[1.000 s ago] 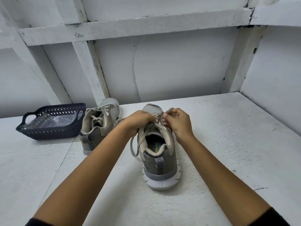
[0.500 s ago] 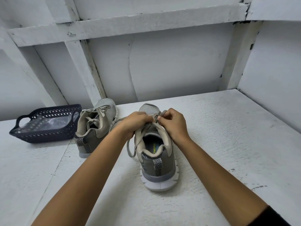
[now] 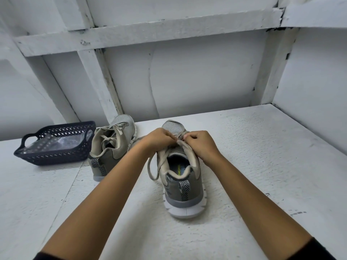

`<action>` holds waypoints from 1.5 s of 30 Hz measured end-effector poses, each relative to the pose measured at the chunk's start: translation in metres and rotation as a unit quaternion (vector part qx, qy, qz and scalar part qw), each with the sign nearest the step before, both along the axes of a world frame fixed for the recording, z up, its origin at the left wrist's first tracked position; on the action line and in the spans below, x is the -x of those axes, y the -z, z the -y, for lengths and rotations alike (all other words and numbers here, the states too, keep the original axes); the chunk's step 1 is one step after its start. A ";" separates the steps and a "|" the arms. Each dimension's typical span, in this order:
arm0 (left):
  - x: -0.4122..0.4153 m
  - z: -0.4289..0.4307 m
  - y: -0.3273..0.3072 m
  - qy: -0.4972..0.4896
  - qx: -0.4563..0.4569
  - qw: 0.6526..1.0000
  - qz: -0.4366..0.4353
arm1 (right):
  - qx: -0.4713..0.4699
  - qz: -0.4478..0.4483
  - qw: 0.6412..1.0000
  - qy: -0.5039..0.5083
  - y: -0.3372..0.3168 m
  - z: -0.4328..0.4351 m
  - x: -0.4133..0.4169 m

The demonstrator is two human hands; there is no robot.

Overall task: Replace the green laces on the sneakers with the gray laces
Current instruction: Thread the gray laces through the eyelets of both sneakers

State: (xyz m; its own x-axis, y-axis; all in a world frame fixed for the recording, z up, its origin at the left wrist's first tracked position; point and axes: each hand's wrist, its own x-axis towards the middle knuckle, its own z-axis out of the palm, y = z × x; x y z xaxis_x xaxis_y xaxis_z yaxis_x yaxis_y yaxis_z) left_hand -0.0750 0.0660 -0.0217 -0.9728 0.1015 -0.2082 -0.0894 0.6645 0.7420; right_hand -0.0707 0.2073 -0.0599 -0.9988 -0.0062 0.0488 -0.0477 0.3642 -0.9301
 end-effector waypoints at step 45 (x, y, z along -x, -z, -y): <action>0.015 -0.025 -0.025 0.104 0.409 0.902 -0.091 | 0.065 0.026 0.998 -0.004 -0.022 0.009 -0.049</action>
